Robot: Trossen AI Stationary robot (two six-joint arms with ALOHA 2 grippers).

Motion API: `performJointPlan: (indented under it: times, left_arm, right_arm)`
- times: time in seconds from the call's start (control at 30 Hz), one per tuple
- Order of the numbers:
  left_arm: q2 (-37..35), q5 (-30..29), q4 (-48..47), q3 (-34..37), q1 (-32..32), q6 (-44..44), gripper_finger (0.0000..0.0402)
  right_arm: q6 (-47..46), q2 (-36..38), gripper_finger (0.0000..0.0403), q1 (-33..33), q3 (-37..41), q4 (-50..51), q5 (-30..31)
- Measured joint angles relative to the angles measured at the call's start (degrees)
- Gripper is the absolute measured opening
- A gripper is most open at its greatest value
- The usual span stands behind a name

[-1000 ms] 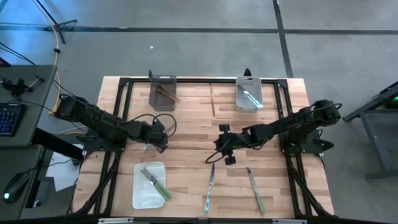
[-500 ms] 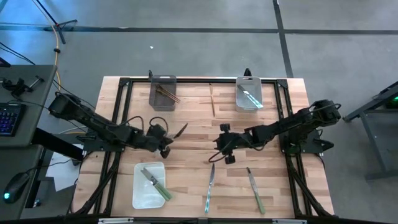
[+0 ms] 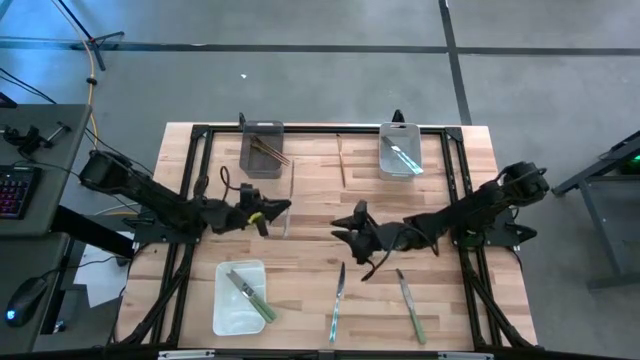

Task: Sort silverware by color (type)
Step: Put the blue table knife into the gray bin

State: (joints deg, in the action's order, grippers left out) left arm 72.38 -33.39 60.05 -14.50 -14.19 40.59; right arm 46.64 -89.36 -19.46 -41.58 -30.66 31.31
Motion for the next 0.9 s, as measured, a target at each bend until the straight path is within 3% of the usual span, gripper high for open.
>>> performJointPlan:
  times: [0.13, 0.37, 0.5, 0.73, 0.9]
  left_arm:
    - [0.0, 5.82, 4.09, -1.81, 3.77, -0.38, 0.0004]
    - [0.0, 18.5, 7.32, -7.19, 8.9, -1.76, 0.0004]
    - [-0.02, 23.28, 7.26, -10.32, 10.28, -2.26, 0.0004]
    - [-0.02, 27.51, 7.15, -12.8, 11.62, -2.82, 0.0005]
    - [-0.07, 28.22, 7.22, -13.0, 11.62, -2.68, 0.0006]
  right_arm:
    - [12.39, -1.0, 0.0152, -0.92, -4.65, -0.24, 4.96]
    - [36.08, -5.59, 0.0193, -0.68, -12.6, -0.48, 7.37]
    - [52.21, -9.04, 0.0199, -0.34, -16.15, -6.31, 8.51]
    - [78.87, -14.15, 0.0199, 0.77, -17.43, -24.99, 5.5]
    - [85.34, -15.1, 0.0199, 2.13, -17.44, -28.29, 0.05]
